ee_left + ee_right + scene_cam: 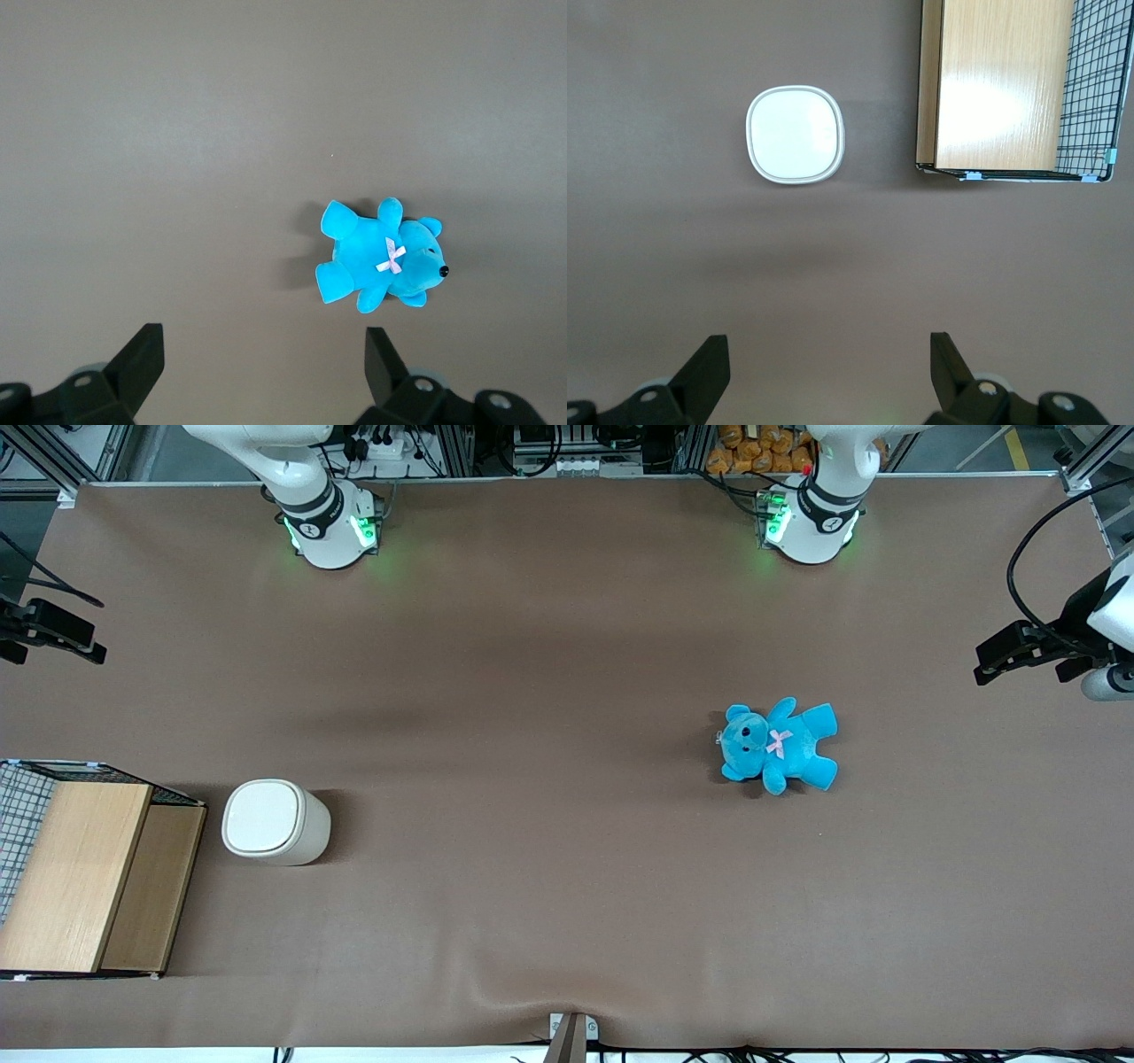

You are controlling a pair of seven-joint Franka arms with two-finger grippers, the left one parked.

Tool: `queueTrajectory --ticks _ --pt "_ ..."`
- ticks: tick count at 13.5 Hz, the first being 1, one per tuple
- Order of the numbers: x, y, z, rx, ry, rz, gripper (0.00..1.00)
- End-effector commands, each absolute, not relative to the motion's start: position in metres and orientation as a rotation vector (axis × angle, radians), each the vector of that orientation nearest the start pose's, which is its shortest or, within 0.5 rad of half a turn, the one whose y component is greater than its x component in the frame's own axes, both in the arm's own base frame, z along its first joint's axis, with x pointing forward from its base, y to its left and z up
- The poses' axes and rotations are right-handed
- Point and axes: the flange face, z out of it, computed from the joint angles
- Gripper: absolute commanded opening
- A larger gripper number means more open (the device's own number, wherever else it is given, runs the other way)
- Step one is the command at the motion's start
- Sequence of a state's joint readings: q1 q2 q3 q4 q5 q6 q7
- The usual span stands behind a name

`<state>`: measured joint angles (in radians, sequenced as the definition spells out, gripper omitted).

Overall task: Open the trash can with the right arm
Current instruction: 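Move the right gripper over the white trash can's lid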

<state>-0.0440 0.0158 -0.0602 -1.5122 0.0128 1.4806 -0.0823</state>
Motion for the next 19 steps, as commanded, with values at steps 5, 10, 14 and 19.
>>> queueTrajectory --ticks 5,10,14,19 --pt "0.548 -0.055 0.631 -3.134 0.05 0.098 1.0" --pt "0.557 -0.051 0.612 -3.129 0.048 0.138 1.0" --pt "0.58 -0.046 0.582 -3.129 0.031 0.163 0.75" --pt "0.61 -0.039 0.532 -3.139 0.081 0.193 0.34"
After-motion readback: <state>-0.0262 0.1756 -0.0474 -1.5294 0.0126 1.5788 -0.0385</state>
